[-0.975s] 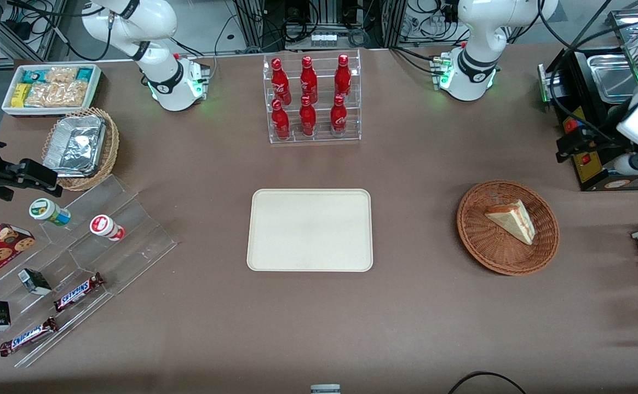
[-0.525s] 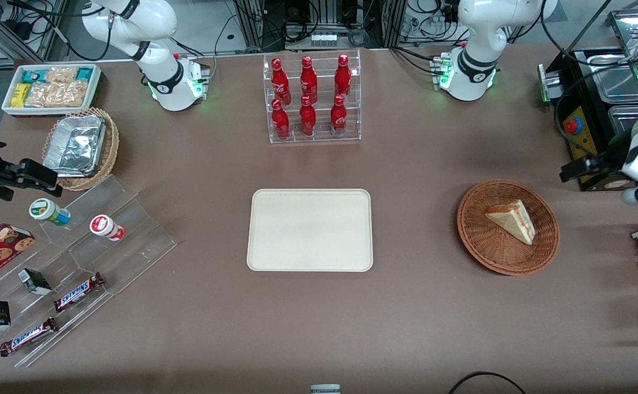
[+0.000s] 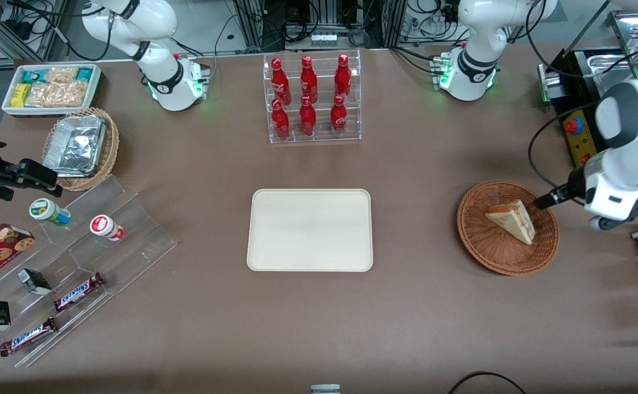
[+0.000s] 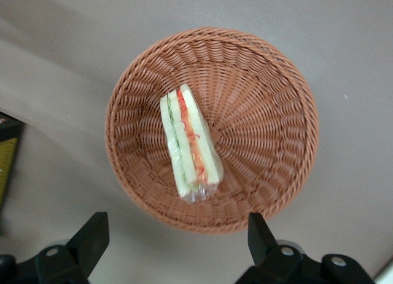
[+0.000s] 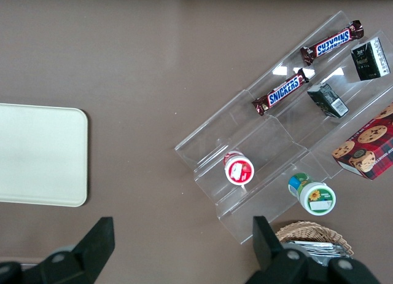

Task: Place sandwich from basket to tray
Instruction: 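Lower the open left gripper over the sandwich in the basket, then close the left gripper on the sandwich and lift it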

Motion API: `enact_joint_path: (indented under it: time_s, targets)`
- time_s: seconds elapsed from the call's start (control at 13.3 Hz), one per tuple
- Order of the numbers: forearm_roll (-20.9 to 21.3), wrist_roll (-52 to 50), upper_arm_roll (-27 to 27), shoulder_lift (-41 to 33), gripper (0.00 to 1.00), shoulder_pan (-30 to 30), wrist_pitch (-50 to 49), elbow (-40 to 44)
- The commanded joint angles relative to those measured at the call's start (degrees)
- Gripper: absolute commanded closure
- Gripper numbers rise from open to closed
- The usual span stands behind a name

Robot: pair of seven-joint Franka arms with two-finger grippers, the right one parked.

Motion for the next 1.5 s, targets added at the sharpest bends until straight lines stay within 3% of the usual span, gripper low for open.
enact_joint_path:
  time_s: [0.0, 0.22, 0.75, 0.9, 1.05, 1.12, 1.27, 1.43]
  targets:
    - [0.4, -8.2, -0.4, 0.0, 0.00, 0.4, 9.2, -6.9]
    - [0.4, -15.1, -0.3, 4.0, 0.01, 0.4, 14.3, -8.5]
    - [0.5, -19.5, 0.5, 12.4, 0.01, 0.2, 24.3, -11.2]
    - [0.4, -19.6, 0.5, 12.9, 0.13, 0.2, 24.3, -10.9]
    - [0.5, -19.3, 0.4, 12.1, 0.37, -0.1, 23.3, -10.5]
    - [0.5, -18.8, 0.4, 12.1, 0.44, -0.5, 22.6, -10.1]
    - [0.6, -18.3, 0.4, 11.2, 0.56, -0.6, 18.0, -8.0]
    - [0.7, -18.2, 0.2, 9.5, 0.61, -1.6, 14.3, -6.5]
